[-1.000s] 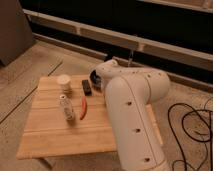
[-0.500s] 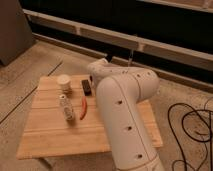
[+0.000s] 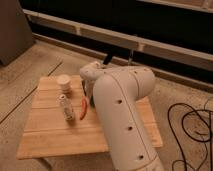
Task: Wipe the white sponge on the table
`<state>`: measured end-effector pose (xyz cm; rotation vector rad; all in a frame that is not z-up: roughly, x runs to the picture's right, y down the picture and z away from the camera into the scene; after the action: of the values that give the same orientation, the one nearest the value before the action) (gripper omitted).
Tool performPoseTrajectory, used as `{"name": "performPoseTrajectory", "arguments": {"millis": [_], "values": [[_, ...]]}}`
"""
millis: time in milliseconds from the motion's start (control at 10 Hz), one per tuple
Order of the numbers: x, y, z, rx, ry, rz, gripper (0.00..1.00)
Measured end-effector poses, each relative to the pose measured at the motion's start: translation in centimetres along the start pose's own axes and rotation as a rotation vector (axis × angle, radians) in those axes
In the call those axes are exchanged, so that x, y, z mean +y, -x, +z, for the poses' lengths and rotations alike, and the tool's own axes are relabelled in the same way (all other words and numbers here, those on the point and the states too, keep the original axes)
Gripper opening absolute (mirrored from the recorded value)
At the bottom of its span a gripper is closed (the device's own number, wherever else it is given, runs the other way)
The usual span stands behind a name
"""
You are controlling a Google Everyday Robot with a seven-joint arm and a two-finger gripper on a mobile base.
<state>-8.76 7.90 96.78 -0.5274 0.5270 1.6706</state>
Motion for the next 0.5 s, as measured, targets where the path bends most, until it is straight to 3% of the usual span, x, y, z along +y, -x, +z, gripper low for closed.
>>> {"name": "performPoseTrajectory", "arguments": {"millis": [200, 500], "values": [[0.1, -1.4, 0.1, 0.003, 0.006, 0.017, 0.11], [-1.1, -4.3, 0.2, 0.002, -0.025, 0.042, 0.11]]}}
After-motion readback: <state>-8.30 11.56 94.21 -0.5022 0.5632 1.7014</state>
